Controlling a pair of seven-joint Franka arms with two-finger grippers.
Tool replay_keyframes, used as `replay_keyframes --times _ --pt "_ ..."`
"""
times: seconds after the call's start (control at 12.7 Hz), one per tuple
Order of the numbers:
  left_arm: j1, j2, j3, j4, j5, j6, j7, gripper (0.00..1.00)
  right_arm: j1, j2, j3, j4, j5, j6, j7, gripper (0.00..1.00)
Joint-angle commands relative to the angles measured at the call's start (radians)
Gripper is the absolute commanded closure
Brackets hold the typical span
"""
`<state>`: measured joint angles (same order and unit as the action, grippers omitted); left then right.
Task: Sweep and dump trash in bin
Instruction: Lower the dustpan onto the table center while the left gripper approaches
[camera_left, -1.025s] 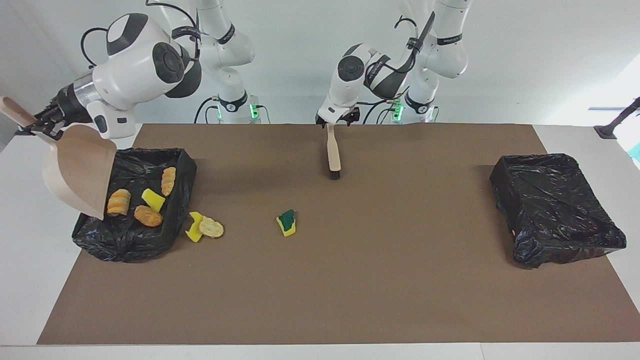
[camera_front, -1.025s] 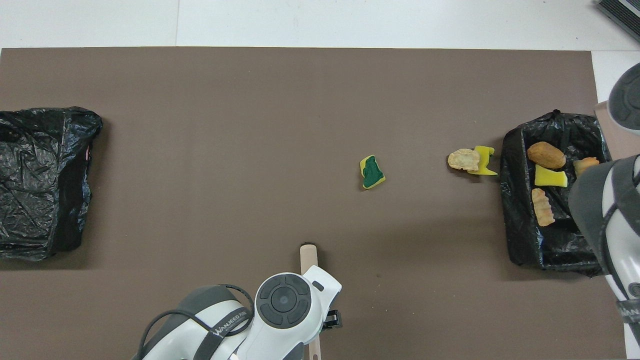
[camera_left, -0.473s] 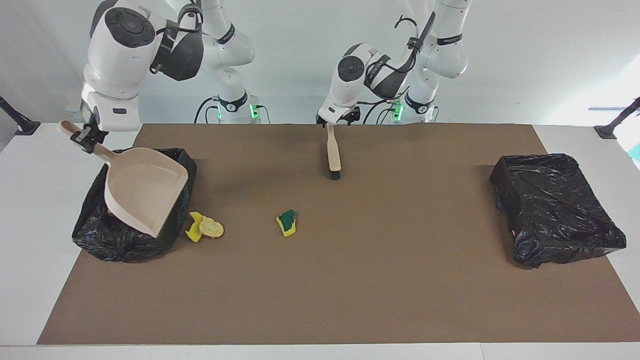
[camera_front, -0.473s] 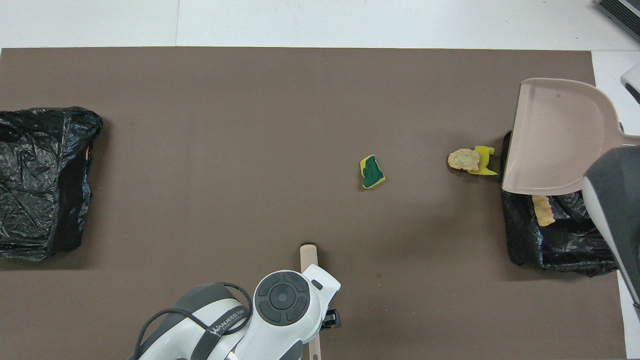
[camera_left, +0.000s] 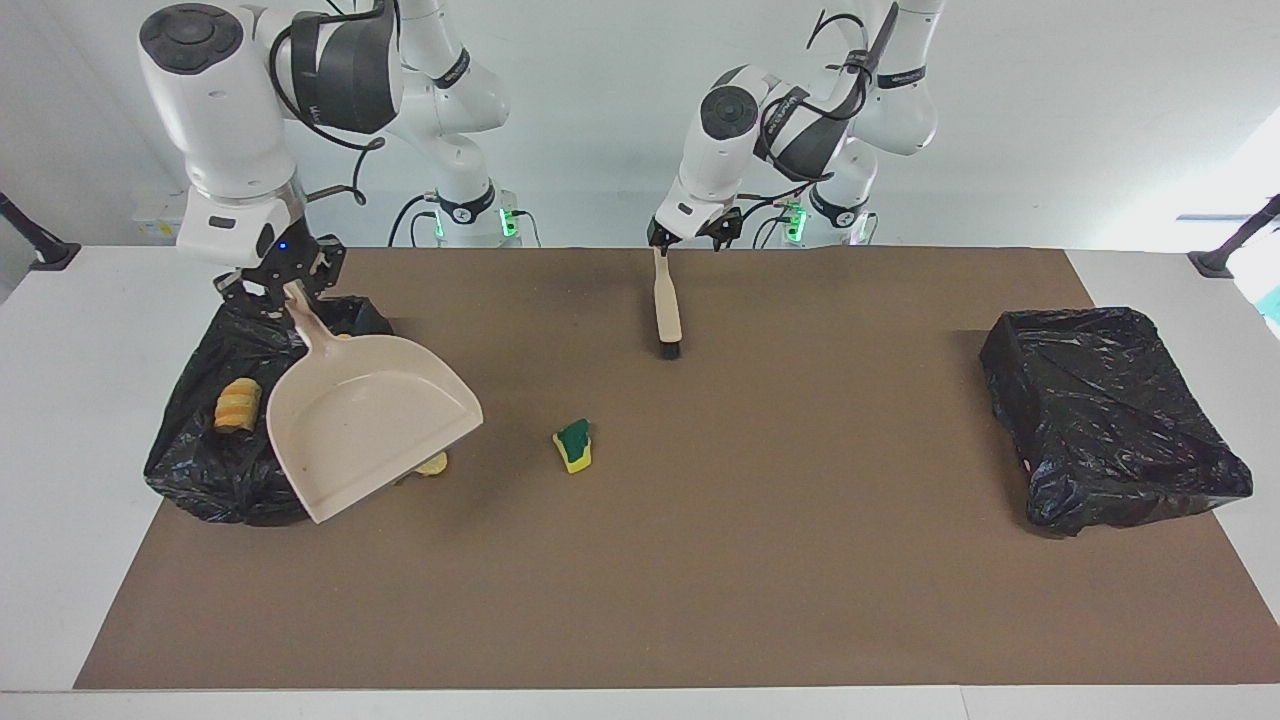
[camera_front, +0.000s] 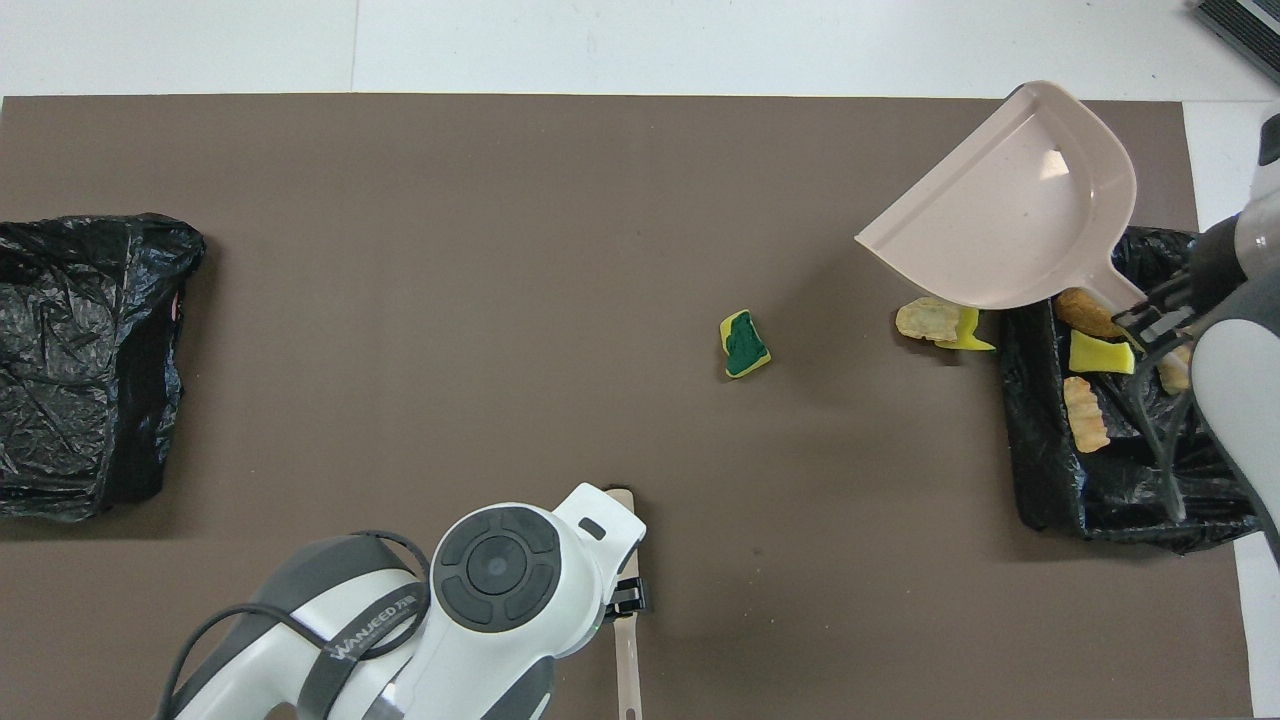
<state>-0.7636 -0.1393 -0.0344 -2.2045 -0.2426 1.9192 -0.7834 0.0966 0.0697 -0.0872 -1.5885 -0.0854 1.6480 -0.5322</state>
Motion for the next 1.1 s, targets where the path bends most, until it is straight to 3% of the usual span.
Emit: replay_keyframes --times 0.0,0.32,0.55,0.79,0.95,1.03 --pt "0.082 -0.054 -0.006 0.041 0.048 -0.064 0.055 0.00 0.061 -0.001 0.009 -0.010 0.087 0.015 0.248 1.00" --pt "0.202 -0.026 -0.007 0.135 0.152 -0.071 0.189 0.00 0.204 0.027 0.010 -0.066 0.161 0.120 0.571 1.00" --pt "0.329 -0.006 -0.006 0.140 0.200 -0.055 0.381 0.00 0.348 0.117 0.010 -0.082 0.168 0.246 0.812 1.00" --pt "0.449 0.006 -0.007 0.138 0.200 -0.045 0.535 0.00 0.443 0.192 0.010 -0.074 0.289 0.335 1.033 1.00" --pt "0.504 0.006 -0.007 0.132 0.200 -0.046 0.614 0.00 0.451 0.235 0.012 -0.071 0.407 0.372 1.089 1.00" --pt "0.520 0.007 -0.007 0.132 0.200 -0.045 0.631 0.00 0.489 0.254 0.012 -0.068 0.401 0.381 1.075 1.00"
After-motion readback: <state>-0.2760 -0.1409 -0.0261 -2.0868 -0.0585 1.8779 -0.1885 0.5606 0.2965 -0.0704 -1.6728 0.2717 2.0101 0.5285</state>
